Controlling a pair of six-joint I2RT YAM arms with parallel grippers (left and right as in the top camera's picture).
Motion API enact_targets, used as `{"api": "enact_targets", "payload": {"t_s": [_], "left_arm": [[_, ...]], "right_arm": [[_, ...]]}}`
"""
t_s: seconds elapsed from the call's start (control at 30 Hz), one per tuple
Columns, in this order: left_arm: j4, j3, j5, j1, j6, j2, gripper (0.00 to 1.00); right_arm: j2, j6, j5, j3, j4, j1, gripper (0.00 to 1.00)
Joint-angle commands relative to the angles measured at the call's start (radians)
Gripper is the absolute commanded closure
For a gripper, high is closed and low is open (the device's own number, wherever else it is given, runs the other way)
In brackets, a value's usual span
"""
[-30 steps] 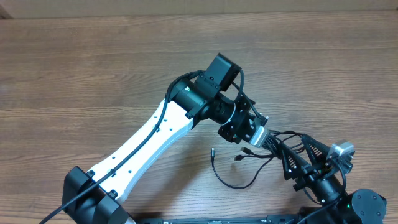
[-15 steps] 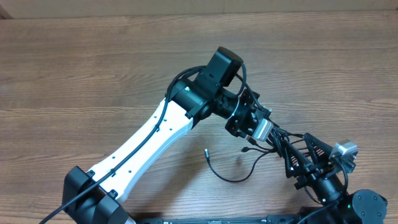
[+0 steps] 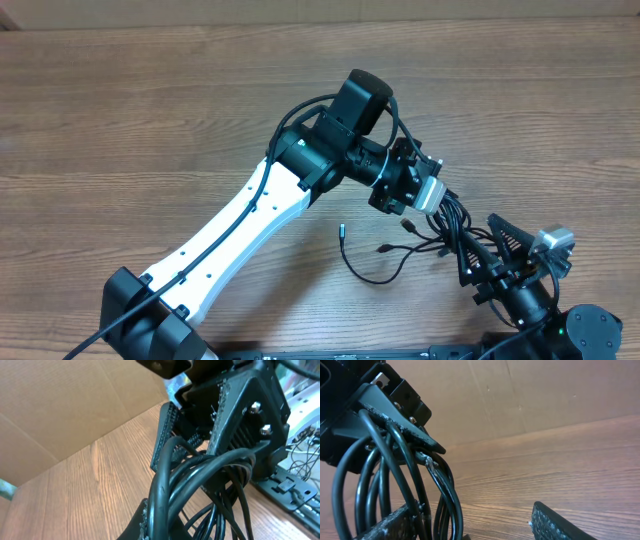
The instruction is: Untangle cables
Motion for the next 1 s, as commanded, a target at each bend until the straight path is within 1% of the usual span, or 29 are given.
{"api": "enact_targets", "payload": {"t_s": [0.0,0.17,0.2,0.23,0.33,0.43,0.47,0.5,0.8,0.97], "left_arm": [[0.002,0.013,0.114,-0.036,-0.06,-0.04,0.96],[-0.071,0.013,0.124,-0.076,-0.06,-0.04,0.96],[-0.091,0.013,0.124,-0.079,-0.06,-0.04,0.96],[-0.119,0.013,0.131,-0.079,-0.07,-0.04,0.96],[-0.156,0.013,0.151,-0.079,-0.152,-0.04,0.96],[-0.182,0.013,0.196,-0.079,-0.203,-0.04,0.96],[-0.192,0.013,0.211,-0.079,-0.209,-0.04,0.96],[-0.204,0.013,0.224,-0.079,-0.209,-0.04,0.96],[-0.25,0.013,0.332,-0.078,-0.21,-0.04,0.96],[-0.316,0.013,0.339,-0.077,-0.21,-0.041,0.96]], "right_arm": [[-0.003,-0.001,-0.018,0.005,-0.001,0.003,0.31],[-0.003,0.009,0.027,0.005,-0.005,0.003,0.31],[-0.003,0.035,0.061,0.005,-0.012,0.003,0.31],[-0.003,0.08,0.135,0.005,-0.034,0.003,0.31],[-0.003,0.144,0.292,0.005,-0.094,0.003,0.31],[-0.003,0.203,0.407,0.005,-0.141,0.003,0.3],[-0.003,0.226,0.439,0.005,-0.154,0.003,0.27],[-0.003,0.244,0.466,0.005,-0.166,0.003,0.26],[-0.003,0.248,0.55,0.005,-0.201,0.003,0.23],[-0.003,0.339,0.669,0.005,-0.261,0.003,0.19]]}}
